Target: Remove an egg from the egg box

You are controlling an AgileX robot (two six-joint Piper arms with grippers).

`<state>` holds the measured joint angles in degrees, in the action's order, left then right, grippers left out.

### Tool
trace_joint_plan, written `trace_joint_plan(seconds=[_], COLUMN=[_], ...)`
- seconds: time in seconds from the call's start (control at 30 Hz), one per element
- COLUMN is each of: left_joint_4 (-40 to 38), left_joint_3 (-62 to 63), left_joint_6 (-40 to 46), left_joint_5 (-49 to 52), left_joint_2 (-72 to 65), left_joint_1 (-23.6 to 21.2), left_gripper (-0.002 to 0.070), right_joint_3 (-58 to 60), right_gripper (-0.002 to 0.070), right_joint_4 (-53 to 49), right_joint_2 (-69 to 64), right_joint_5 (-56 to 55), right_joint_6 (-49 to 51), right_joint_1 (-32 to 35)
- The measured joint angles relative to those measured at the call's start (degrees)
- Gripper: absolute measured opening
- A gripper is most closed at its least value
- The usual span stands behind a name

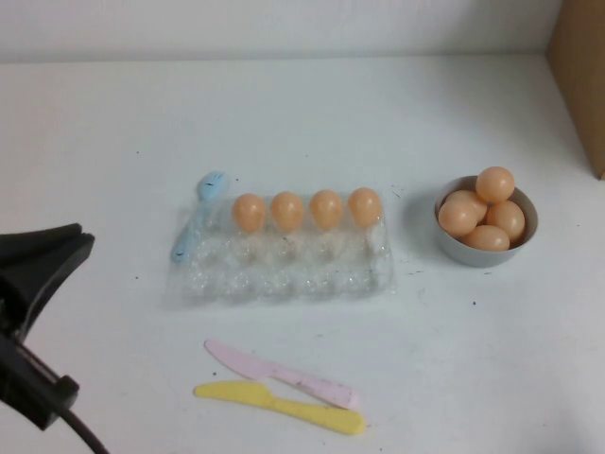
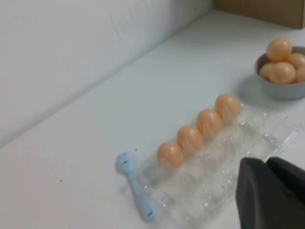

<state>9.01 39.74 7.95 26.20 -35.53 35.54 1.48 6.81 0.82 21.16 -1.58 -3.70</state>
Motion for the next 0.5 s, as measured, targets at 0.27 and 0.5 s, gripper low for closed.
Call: trace_joint_plan(seconds=[0.27,0.5], left_joint_4=[7.64,11.41], left_joint_3=[0.0,-3.95], left_joint_6=[-7.17,-18.51], left_joint_5=[8.76,13.12], left_joint_2=[1.79,10.6], left_joint_1=[0.0,-1.17], left_gripper=[-0.0003,-0.0003], right_joint_3=[0.0,0.0], right_gripper=[-0.0018,-0.0018], right_joint_4=[0.0,0.0], right_joint_2=[0.0,0.0], right_joint_5=[0.0,0.0], right_joint_6=[0.0,0.0], right_joint_1=[0.0,0.0])
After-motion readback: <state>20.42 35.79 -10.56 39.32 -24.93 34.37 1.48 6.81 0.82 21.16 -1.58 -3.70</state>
